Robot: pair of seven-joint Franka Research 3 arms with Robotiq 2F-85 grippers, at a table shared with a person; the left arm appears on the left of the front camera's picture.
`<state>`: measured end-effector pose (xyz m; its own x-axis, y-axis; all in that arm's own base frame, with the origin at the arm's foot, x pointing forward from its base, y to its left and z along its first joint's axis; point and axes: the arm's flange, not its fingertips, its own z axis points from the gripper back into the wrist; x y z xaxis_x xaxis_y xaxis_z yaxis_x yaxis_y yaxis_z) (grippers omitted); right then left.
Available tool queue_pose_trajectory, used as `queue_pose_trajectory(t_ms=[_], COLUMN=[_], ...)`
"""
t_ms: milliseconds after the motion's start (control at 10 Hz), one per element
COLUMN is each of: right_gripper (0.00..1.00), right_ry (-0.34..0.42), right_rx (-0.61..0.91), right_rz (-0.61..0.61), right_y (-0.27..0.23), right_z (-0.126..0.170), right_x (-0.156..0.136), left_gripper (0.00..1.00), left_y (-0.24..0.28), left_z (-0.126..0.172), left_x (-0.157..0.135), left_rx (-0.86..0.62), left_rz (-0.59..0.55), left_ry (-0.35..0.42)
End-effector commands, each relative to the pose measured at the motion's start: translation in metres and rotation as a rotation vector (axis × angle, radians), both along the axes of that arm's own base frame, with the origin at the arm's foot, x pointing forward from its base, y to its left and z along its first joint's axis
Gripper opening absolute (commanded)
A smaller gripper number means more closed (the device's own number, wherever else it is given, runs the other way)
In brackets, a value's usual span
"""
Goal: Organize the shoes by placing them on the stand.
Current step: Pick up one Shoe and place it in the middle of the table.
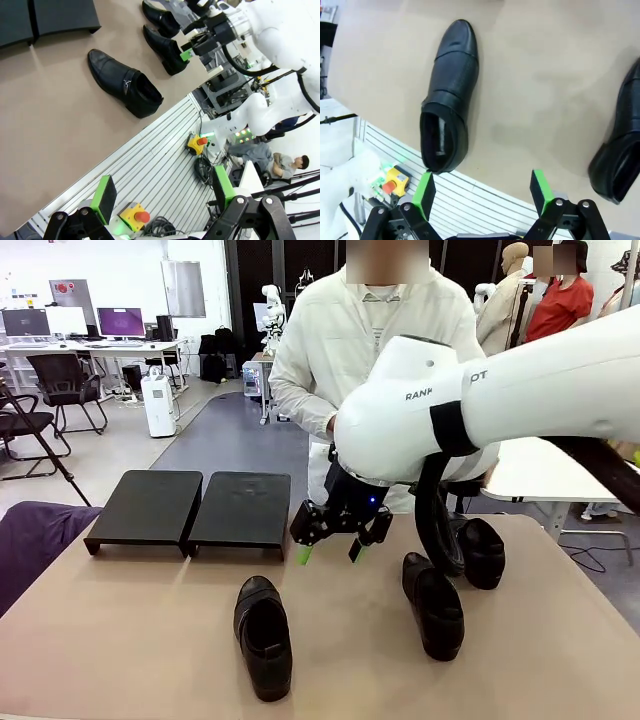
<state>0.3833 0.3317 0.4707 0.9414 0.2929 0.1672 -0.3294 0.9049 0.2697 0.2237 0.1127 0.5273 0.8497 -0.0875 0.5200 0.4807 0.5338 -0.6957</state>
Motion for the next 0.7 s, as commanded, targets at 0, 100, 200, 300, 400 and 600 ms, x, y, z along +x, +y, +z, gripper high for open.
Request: queue_pose_trajectory(t_ms=[0, 100, 200, 300, 400, 600], right_gripper=[1.0, 1.0, 1.0, 1.0, 1.0, 1.0], right_ry=[-0.004, 0.02, 0.034, 0.033, 0.022, 0.029], right_rx=[0.004, 0.014, 0.035, 0.048, 0.072, 0.068], right_rz=[0.092, 0.136, 0.186, 0.23, 0.246, 0.21], right_y=[0.017, 0.032, 0.048, 0.062, 0.068, 0.051], right_z=[-0.022, -0.025, -0.028, -0.031, -0.03, -0.025], right_x=[-0.024, -0.035, -0.047, -0.057, -0.062, -0.052], left_gripper=[1.0, 1.0, 1.0, 1.0, 1.0, 1.0], left_y=[0.0, 0.0, 0.0, 0.0, 0.0, 0.0], left_z=[0.001, 0.001, 0.001, 0.001, 0.001, 0.001], left_x=[-0.001, -0.001, -0.001, -0.001, -0.001, -0.001], left_rx=[-0.017, -0.017, -0.017, -0.017, -0.017, -0.017], left_rz=[-0.01, -0.01, -0.01, -0.01, -0.01, -0.01], left_ry=[-0.019, -0.019, -0.019, -0.019, -0.019, -0.019])
